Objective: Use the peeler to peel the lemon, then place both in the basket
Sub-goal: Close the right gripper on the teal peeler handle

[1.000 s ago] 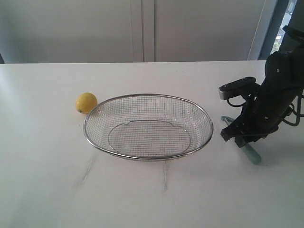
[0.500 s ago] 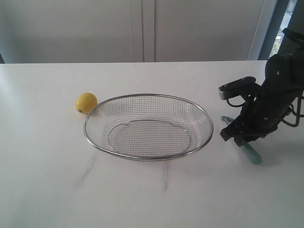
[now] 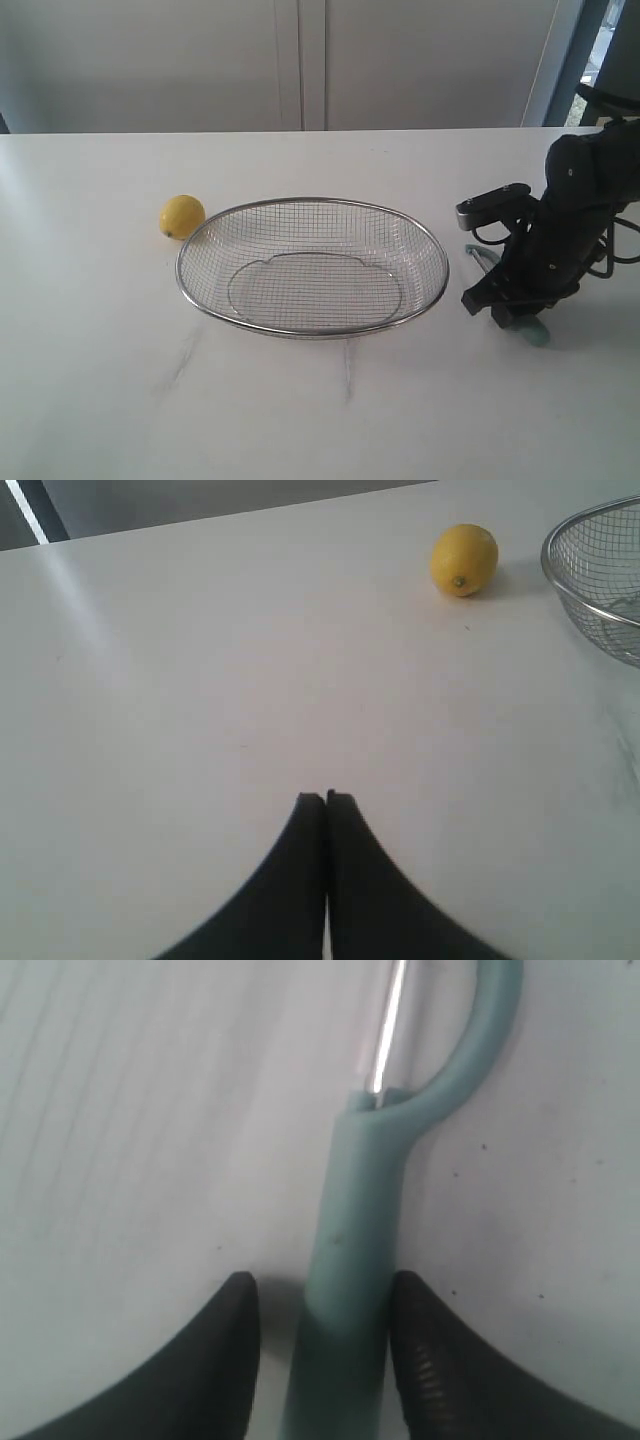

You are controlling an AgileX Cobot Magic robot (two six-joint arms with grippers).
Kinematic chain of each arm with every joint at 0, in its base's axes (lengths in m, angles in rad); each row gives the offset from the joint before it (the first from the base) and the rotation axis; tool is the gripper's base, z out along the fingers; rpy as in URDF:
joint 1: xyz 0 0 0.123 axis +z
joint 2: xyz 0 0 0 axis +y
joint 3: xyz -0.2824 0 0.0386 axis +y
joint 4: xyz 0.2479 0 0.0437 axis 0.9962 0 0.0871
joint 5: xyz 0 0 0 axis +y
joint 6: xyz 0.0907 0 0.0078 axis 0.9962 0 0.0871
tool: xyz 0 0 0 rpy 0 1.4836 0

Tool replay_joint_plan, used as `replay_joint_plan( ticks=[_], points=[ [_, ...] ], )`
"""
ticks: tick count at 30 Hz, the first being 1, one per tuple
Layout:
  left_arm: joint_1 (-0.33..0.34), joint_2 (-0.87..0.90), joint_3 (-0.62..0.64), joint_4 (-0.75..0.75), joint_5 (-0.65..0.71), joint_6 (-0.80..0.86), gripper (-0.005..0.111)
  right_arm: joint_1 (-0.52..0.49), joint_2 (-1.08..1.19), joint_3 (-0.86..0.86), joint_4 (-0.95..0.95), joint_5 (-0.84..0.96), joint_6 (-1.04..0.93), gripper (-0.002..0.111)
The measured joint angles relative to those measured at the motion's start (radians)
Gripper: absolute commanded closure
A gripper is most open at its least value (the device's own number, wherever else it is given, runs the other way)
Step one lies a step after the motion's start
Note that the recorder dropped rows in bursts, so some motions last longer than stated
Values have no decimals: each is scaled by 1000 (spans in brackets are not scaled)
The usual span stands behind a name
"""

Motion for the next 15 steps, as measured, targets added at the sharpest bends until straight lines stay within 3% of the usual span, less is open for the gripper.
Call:
replay_joint_plan(
  ticks=[10, 15],
  points=[
    [0, 0, 0, 0, 0, 0, 107, 0, 2, 0, 0, 0, 0, 70],
    [0, 0, 0, 0, 0, 0, 107, 0, 3, 0, 2, -2, 26, 108]
  ],
)
